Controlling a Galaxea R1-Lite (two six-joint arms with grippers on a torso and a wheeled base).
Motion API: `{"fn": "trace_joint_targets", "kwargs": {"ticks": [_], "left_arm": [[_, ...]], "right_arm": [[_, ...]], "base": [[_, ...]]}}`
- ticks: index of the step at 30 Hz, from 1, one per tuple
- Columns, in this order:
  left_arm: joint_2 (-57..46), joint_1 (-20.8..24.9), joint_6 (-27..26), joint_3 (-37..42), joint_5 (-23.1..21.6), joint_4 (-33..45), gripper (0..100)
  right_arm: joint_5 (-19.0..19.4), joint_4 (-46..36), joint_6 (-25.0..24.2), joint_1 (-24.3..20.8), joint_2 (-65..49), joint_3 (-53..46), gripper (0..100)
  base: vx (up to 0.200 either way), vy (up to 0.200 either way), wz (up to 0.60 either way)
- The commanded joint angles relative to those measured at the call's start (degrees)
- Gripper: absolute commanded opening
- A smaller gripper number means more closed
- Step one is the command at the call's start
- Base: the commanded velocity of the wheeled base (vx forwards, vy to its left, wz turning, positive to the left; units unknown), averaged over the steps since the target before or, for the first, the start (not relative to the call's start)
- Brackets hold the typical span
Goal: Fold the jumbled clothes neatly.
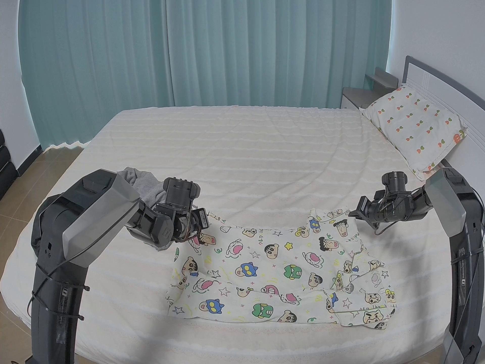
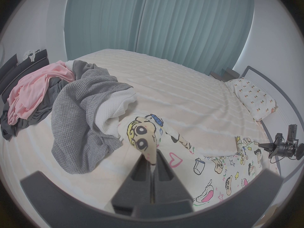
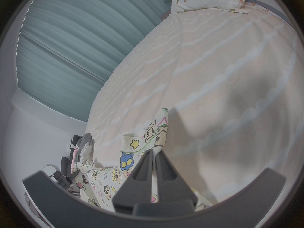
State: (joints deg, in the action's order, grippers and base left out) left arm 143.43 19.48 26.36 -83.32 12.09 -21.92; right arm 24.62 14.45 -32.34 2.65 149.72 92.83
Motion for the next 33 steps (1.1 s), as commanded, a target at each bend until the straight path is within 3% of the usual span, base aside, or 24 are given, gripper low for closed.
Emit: {"fn": "trace_joint_targets", "kwargs": {"ticks": [1, 11, 15, 20, 21, 33], "left_arm": [[0.09, 0.03, 0.01, 0.18, 0.04, -0.14, 0], [0.27, 0.12, 0.1, 0.35, 0.04, -0.23, 0], [0.44, 0.03, 0.36, 0.35, 0.04, -0.23, 0], [0.35, 0.03, 0.36, 0.79, 0.12, -0.32, 0], [0.35, 0.03, 0.36, 0.88, 0.12, -0.32, 0], [-0.35, 0.21, 0.1, 2.55, -0.05, 0.21, 0]], "right_arm": [[0.16, -1.09, 0.96, -0.1, 0.74, 1.3, 100], [0.69, -5.31, 2.72, -1.06, 4.79, 5.69, 100], [0.78, -6.62, 5.97, -3.17, 6.28, 6.22, 100], [0.86, -6.71, 6.33, -5.55, 7.78, 8.51, 100], [0.86, -6.71, 6.33, -5.63, 8.13, 9.3, 0], [6.4, -7.68, 5.71, -3.52, 6.11, 7.72, 0]], "base": [[0.0, 0.0, 0.0], [0.0, 0.0, 0.0], [0.0, 0.0, 0.0], [0.0, 0.0, 0.0], [0.0, 0.0, 0.0], [0.0, 0.0, 0.0]]}}
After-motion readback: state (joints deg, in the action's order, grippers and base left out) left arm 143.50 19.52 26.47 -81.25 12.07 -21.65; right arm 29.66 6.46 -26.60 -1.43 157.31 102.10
